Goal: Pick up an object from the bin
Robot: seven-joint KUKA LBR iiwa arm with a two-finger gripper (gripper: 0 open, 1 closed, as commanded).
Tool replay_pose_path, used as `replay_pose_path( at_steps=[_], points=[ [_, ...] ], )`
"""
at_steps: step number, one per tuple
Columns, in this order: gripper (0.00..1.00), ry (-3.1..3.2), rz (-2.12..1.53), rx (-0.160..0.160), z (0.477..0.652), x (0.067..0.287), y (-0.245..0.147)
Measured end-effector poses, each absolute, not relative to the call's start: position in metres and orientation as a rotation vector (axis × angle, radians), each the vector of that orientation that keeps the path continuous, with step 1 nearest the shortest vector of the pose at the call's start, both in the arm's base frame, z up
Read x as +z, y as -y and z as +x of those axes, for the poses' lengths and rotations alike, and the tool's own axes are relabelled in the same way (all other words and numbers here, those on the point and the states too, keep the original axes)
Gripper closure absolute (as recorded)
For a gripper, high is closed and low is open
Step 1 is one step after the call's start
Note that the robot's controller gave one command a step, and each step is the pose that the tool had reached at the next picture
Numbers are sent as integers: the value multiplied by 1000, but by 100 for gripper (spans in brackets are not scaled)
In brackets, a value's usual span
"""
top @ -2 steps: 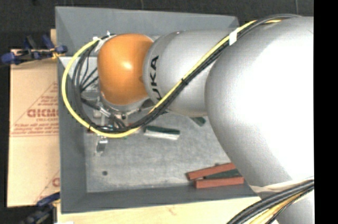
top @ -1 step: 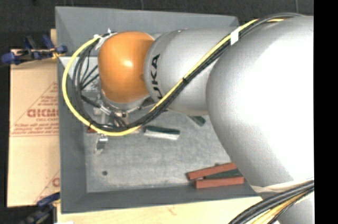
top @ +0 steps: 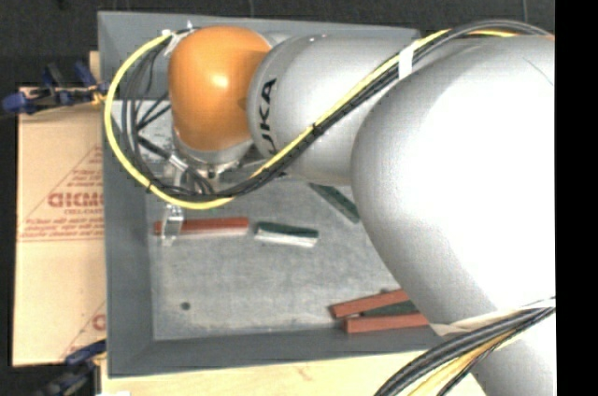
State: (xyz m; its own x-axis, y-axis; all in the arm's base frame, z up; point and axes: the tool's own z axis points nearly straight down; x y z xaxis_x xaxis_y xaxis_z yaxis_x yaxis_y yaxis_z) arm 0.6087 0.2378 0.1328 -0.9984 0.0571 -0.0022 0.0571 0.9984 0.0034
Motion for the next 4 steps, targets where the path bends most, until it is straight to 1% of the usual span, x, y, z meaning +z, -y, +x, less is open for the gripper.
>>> replay_pose_path(
  at_steps=[1, 2, 3, 4],
  points=[
    [100, -3095, 521, 6, 611, 93, -215],
    [100, -3095, 521, 6, 611, 93, -215],
    [100, -3093, 412, 15, 605, 92, -213],
    [100, -3113, 407, 3, 606, 183, -185]
  ],
)
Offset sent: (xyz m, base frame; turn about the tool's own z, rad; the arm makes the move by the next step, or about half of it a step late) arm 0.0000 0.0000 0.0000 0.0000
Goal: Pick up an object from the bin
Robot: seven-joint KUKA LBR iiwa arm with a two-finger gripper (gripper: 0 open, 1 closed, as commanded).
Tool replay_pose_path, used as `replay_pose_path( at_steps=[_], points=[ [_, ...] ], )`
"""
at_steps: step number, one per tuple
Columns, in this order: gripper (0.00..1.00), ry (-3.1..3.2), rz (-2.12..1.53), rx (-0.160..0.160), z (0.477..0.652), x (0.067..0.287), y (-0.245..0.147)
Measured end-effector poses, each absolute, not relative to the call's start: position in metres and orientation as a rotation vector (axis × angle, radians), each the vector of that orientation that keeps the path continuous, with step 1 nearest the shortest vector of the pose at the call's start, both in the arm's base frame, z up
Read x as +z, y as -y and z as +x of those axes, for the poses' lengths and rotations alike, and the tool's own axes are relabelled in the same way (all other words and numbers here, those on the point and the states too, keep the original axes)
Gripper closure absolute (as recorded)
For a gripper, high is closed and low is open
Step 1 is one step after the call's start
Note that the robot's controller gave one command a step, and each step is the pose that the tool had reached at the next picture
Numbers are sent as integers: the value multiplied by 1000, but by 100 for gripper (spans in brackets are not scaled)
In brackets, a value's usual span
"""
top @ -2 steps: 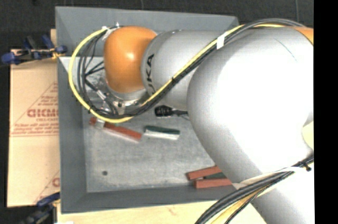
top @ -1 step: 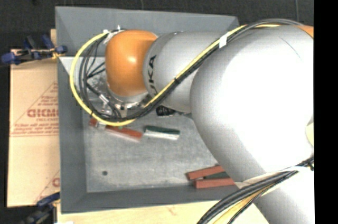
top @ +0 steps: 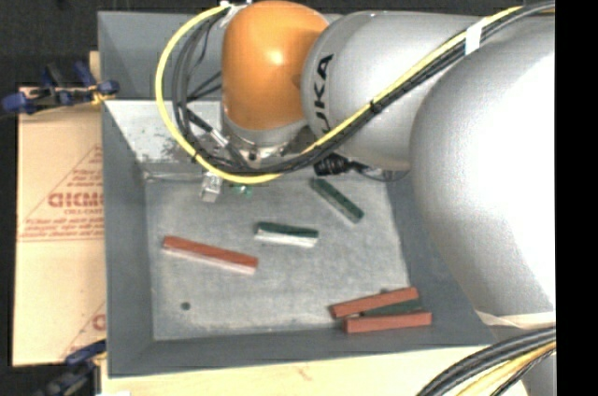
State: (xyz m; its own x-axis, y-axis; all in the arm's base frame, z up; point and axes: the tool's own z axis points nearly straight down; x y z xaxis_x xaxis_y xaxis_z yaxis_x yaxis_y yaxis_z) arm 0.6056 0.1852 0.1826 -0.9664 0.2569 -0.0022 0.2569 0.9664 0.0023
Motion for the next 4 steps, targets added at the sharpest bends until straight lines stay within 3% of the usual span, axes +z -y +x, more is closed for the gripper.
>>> replay_pose_path(
  at_steps=[1, 2, 3, 4],
  points=[
    [0, -3113, 408, 4, 606, 183, -185],
    [0, -3113, 408, 4, 606, 183, -185],
    [100, -3116, 397, 0, 532, 92, -157],
    [100, -3116, 398, 2, 531, 92, -157]
  ],
)
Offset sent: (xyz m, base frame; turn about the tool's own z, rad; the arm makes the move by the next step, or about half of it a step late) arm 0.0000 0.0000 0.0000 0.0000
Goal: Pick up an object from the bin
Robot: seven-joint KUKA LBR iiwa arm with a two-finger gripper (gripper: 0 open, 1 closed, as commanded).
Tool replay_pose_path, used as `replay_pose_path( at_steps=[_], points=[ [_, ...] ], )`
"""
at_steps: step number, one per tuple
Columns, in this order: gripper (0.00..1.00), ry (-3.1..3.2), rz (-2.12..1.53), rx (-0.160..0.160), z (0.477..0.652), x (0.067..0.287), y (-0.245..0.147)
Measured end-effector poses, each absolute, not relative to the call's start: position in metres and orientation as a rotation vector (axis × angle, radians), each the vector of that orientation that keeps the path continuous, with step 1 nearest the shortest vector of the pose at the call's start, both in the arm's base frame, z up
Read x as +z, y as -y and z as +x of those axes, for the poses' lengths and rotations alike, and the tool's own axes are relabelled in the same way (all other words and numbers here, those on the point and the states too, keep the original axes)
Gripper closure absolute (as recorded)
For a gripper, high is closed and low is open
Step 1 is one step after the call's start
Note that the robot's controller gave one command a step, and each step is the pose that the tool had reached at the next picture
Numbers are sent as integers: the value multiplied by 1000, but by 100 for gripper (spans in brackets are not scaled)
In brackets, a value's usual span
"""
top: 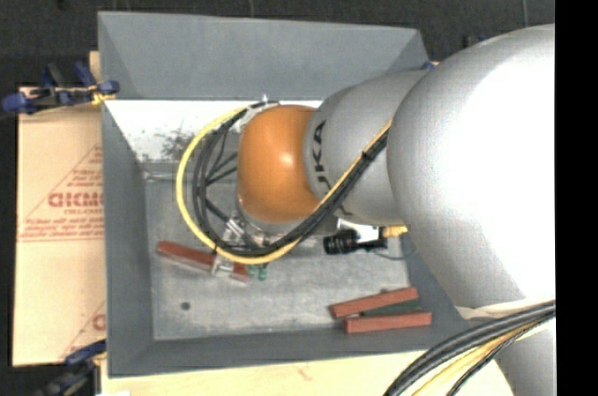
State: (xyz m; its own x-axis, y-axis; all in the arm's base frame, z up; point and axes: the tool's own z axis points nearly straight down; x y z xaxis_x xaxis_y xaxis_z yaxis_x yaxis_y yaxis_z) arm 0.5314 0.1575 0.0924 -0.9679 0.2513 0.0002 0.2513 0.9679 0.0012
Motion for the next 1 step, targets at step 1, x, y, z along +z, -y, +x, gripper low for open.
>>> replay_pose_path(
  at_steps=[1],
  points=[
    [100, 3108, -449, -1, 533, 120, -159]
  ],
)
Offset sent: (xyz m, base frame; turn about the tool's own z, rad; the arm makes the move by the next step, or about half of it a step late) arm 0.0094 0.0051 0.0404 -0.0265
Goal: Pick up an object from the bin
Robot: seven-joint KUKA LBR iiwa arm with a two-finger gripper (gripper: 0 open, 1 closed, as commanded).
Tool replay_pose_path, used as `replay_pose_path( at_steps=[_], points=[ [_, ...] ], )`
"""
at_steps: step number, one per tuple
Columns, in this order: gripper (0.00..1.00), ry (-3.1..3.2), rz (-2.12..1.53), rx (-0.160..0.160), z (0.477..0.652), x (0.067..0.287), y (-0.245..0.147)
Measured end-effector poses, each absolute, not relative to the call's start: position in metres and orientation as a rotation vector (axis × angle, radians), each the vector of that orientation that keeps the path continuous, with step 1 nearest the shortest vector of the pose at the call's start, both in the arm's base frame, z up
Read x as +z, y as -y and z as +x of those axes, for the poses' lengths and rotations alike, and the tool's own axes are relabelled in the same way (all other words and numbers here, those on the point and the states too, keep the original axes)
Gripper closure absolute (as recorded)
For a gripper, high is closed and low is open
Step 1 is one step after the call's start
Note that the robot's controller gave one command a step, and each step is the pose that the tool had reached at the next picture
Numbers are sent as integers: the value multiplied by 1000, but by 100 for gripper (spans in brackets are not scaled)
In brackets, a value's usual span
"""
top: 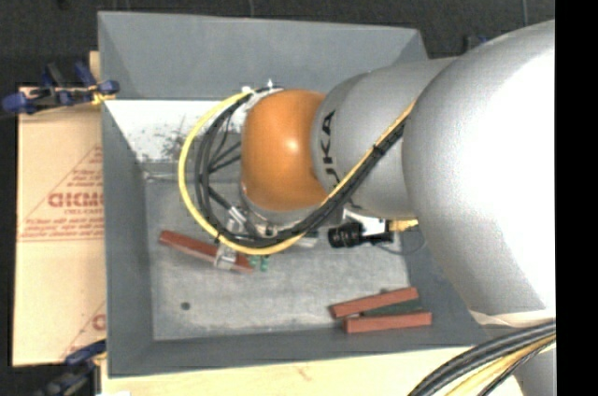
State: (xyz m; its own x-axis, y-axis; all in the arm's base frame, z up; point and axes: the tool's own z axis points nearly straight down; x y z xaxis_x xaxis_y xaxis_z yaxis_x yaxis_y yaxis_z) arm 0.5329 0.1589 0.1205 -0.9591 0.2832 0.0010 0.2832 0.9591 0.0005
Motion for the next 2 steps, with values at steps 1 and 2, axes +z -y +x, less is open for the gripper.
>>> replay_pose_path(
  at_steps=[1, 2],
  points=[
    [100, 3125, -368, 0, 541, 133, -161],
    [100, 3121, -373, -3, 526, 229, -171]
  ],
)
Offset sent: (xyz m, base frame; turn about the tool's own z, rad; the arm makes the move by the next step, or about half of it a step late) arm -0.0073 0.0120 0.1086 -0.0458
